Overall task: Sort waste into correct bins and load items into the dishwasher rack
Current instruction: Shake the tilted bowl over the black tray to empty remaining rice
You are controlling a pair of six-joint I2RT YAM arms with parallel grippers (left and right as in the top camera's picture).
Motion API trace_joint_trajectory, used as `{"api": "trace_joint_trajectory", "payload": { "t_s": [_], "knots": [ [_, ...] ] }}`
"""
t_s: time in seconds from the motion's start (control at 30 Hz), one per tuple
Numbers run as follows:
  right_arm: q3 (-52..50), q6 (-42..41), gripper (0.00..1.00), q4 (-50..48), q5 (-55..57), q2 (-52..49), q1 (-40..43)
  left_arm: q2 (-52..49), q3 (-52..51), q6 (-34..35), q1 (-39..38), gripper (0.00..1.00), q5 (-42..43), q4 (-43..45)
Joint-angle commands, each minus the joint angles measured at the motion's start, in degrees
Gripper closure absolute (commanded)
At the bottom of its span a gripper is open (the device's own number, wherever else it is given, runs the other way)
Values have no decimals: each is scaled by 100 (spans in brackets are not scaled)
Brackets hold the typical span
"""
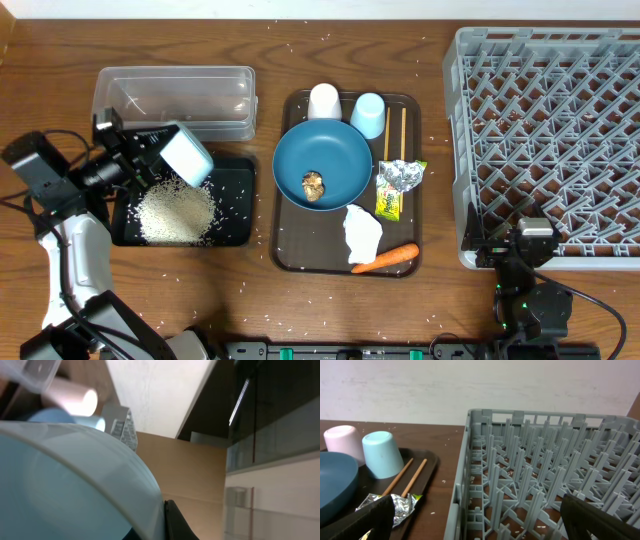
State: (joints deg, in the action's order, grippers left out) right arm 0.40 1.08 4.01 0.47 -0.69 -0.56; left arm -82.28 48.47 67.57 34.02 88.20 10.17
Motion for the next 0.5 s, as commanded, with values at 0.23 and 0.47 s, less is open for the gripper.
{"api": "trace_joint_trajectory", "payload": {
  "t_s": [0.23, 0.47],
  "knots": [
    [-9, 46, 1, 26, 13, 35, -26, 157, 35, 273, -9, 94, 103, 715],
    [-9, 46, 1, 26, 13, 35, -26, 111, 35, -131, -11, 94, 149, 1703]
  ]
}}
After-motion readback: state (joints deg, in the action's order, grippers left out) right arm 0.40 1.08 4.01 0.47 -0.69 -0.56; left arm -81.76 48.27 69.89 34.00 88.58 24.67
